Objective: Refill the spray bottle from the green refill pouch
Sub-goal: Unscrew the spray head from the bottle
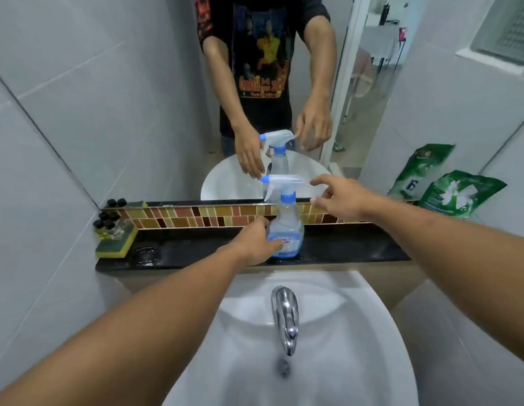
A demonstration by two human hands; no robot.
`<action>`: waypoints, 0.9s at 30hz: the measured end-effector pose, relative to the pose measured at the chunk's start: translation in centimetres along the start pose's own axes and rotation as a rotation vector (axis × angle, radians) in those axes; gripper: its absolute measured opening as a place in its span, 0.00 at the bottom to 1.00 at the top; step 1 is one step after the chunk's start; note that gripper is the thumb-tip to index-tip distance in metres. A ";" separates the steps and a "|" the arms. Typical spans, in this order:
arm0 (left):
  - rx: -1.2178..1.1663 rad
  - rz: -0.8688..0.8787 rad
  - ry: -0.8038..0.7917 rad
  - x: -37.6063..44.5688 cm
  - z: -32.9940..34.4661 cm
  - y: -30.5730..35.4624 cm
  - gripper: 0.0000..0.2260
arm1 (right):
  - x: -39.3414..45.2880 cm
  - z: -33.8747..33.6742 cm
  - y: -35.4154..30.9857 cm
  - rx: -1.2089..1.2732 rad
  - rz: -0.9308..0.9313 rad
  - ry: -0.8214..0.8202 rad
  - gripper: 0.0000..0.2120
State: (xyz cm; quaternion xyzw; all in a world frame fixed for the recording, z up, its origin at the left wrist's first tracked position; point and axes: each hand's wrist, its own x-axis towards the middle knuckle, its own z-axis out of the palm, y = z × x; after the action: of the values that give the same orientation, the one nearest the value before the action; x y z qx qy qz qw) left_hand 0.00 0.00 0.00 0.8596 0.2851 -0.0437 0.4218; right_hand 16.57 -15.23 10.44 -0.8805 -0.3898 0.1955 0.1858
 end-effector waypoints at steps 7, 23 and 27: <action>-0.227 -0.038 0.310 1.5 2.7 3.1 0.30 | 1.6 -2.6 -2.6 -0.036 -0.126 -0.110 0.29; -0.494 -0.176 0.425 4.1 5.3 6.0 0.22 | 4.0 -0.8 -3.6 -0.174 -0.301 0.048 0.15; -0.521 -0.182 0.417 4.2 5.6 5.6 0.22 | 3.7 -1.3 -4.2 -0.338 -0.269 0.019 0.12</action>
State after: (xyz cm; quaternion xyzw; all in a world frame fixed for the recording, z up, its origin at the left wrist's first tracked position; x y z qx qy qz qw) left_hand 7.43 -4.97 -0.94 0.6846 0.4420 0.1698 0.5541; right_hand 16.90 -10.00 12.86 -0.8411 -0.5291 0.0926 0.0635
